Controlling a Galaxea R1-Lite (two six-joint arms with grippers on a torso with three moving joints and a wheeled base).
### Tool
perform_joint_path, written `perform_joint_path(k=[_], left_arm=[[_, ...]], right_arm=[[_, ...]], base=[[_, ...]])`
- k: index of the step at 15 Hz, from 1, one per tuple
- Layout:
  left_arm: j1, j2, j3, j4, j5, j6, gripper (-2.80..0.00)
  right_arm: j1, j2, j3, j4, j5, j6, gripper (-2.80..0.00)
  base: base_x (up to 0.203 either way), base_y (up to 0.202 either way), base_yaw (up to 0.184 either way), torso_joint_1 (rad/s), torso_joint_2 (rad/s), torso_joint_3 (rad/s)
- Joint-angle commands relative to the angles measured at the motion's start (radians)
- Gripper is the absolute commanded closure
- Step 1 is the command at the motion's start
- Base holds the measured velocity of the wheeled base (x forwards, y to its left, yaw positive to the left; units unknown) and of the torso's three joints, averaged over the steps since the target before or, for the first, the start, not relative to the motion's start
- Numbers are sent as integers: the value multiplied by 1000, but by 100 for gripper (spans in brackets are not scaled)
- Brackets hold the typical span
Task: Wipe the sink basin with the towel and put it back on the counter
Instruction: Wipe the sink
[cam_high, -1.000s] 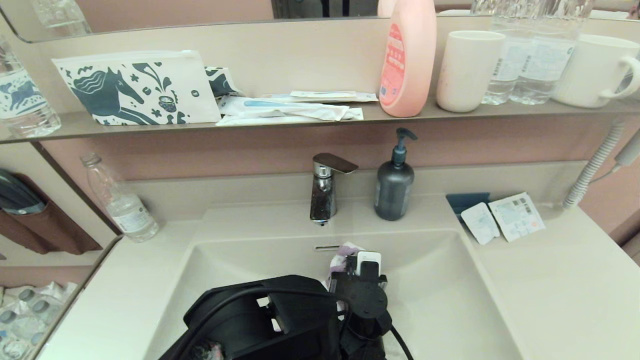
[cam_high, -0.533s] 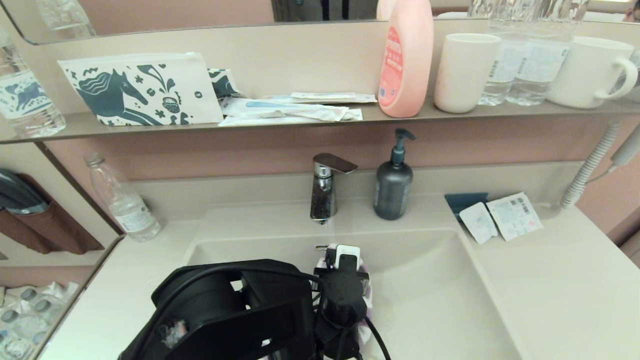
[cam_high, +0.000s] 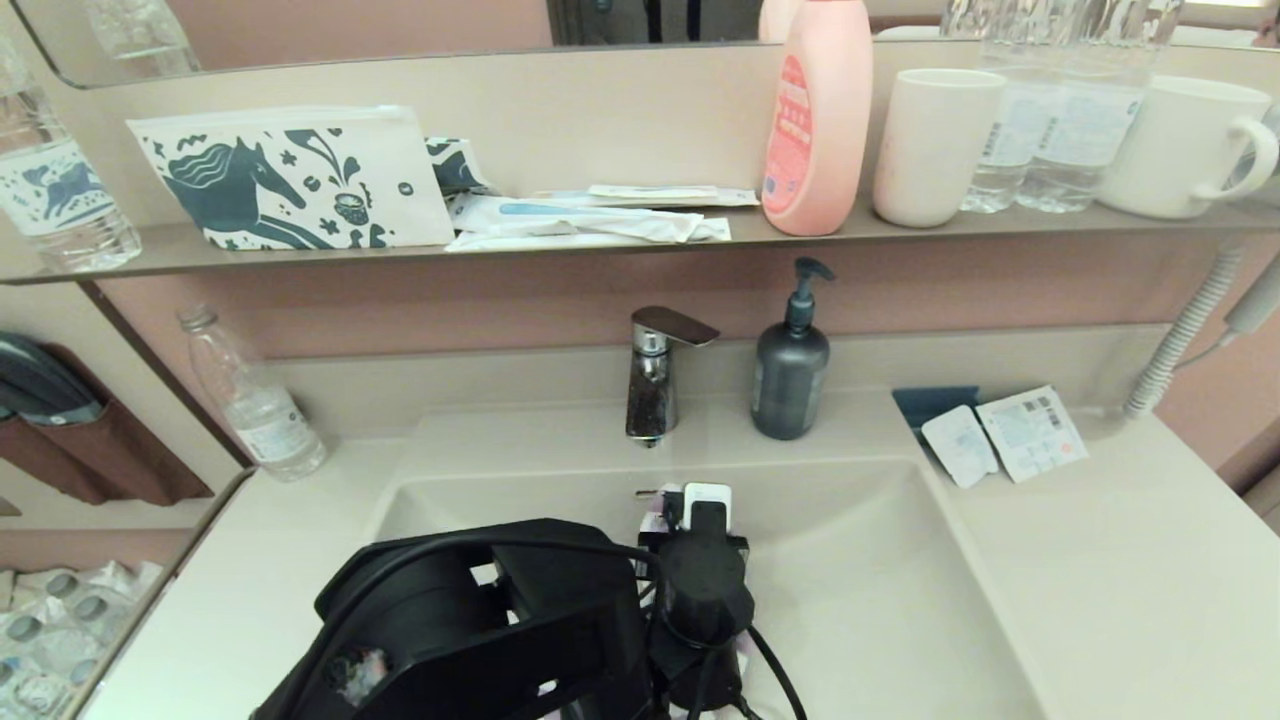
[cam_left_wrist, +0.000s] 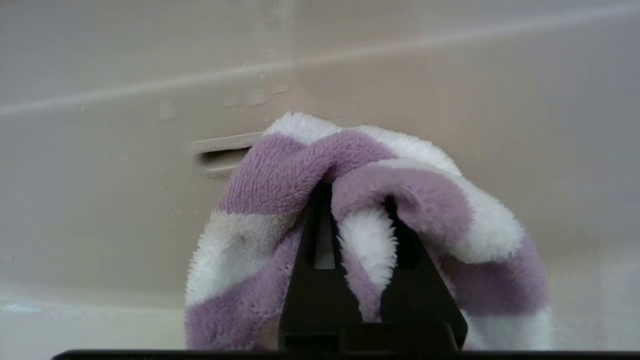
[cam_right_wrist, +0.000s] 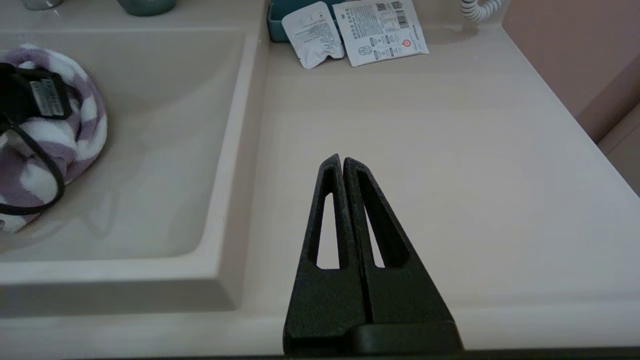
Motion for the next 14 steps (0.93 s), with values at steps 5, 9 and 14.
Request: perform_joint_path(k=[5, 9, 14], left_arm=[[-94, 27, -250, 161, 25, 1, 0], [-135, 28, -254, 185, 63, -1, 0], [-203, 13, -244, 230, 87, -13, 0]], right_arm=[[0, 1, -1, 0, 0, -1, 0], [0, 1, 1, 0, 0, -1, 0], [0, 1, -1, 0, 0, -1, 0]], base=[[0, 0, 0, 0, 0, 0], [0, 0, 0, 0, 0, 0], [0, 0, 0, 0, 0, 0]])
